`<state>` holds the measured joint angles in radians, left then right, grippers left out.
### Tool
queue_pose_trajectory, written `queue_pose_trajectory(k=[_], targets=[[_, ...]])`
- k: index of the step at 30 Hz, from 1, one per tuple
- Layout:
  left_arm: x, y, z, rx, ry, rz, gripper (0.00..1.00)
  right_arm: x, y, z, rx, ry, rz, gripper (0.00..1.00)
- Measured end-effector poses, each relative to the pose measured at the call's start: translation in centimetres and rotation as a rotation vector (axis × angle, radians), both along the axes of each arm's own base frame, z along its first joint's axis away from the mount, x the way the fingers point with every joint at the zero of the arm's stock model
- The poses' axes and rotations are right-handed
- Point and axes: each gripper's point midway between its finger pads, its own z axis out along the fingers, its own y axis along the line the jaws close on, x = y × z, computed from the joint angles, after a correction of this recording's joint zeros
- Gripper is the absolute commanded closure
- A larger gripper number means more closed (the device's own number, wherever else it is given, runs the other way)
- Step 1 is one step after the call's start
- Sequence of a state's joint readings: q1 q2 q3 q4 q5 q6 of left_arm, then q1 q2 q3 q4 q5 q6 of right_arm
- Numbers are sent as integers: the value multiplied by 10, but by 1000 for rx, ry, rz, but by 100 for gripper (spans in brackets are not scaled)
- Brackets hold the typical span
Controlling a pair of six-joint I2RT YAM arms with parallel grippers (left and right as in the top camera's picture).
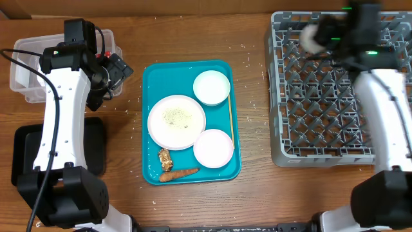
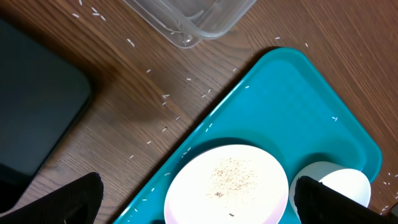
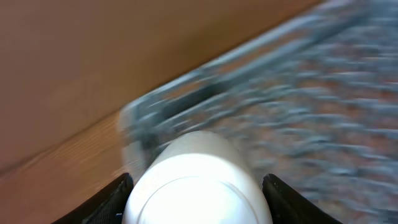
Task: Sort waste into correct bins and load items into the dishwasher
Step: 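Lift the white cup and carry it right over the dish rack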
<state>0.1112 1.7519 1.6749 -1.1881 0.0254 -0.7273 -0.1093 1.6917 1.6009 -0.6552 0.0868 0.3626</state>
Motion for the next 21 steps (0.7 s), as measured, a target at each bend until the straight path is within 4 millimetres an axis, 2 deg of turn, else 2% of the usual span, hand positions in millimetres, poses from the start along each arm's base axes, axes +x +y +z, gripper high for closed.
queue_pose_trajectory(k=[2, 4, 7, 9, 13, 16, 21], targets=[[0, 0, 0, 0, 0, 0, 0, -9, -46, -2, 0, 11, -96, 43], [0, 0, 0, 0, 0, 0, 0, -21, -80, -7, 1, 29, -172, 43], [0, 0, 0, 0, 0, 0, 0, -35, -117, -21, 6, 75, -249, 41], [0, 0, 0, 0, 0, 0, 0, -40, -131, -35, 13, 110, -276, 34], [0, 0, 0, 0, 0, 0, 0, -41, -142, -67, 28, 190, -291, 25], [0, 0, 0, 0, 0, 0, 0, -40, -142, -78, 33, 215, -284, 9], [0, 0, 0, 0, 0, 0, 0, -38, -134, -80, 34, 225, -267, 9]])
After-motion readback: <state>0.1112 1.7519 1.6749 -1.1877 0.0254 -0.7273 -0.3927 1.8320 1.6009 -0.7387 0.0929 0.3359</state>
